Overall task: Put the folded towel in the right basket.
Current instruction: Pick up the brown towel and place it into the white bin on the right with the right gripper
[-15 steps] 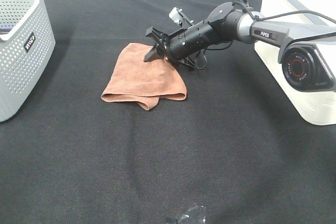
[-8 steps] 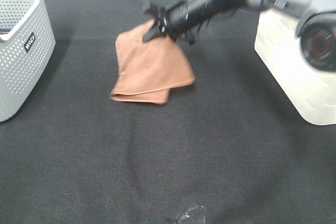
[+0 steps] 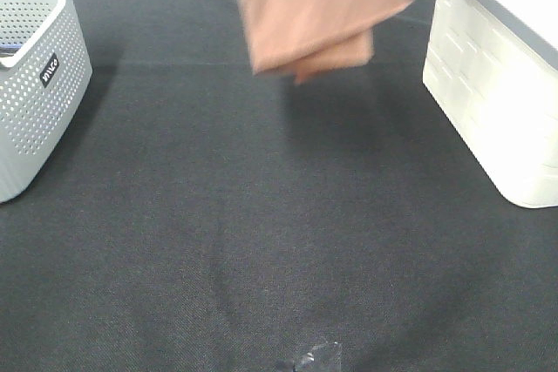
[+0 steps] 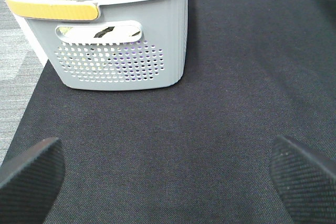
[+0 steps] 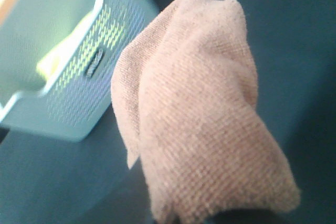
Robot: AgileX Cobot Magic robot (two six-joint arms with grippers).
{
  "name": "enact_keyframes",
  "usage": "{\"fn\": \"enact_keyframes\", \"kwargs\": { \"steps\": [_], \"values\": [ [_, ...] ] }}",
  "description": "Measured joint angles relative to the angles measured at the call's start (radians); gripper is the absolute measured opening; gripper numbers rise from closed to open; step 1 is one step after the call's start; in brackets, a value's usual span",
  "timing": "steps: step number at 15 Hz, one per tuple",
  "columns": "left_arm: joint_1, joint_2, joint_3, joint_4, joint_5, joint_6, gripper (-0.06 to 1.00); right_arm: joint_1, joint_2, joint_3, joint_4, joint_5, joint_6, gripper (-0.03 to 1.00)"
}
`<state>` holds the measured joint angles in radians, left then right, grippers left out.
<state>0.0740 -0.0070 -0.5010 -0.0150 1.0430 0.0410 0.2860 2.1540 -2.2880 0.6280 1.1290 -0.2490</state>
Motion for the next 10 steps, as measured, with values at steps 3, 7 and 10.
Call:
{"fn": "enact_keyframes", "kwargs": {
  "steps": [3,7,10],
  "values": [
    [0.0,0.0,0.0,0.0,0.0,0.0,0.99,-0.197,-0.141,0.0,-0.015,0.034,0.004,0.12],
    [0.0,0.0,0.0,0.0,0.0,0.0,0.99,-0.463,-0.182,0.0,-0.148,0.06,0.027,0.12],
    [0.0,0.0,0.0,0.0,0.0,0.0,0.99,-0.534,-0.128,0.0,-0.277,0.084,0.059,0.12]
  ]
}}
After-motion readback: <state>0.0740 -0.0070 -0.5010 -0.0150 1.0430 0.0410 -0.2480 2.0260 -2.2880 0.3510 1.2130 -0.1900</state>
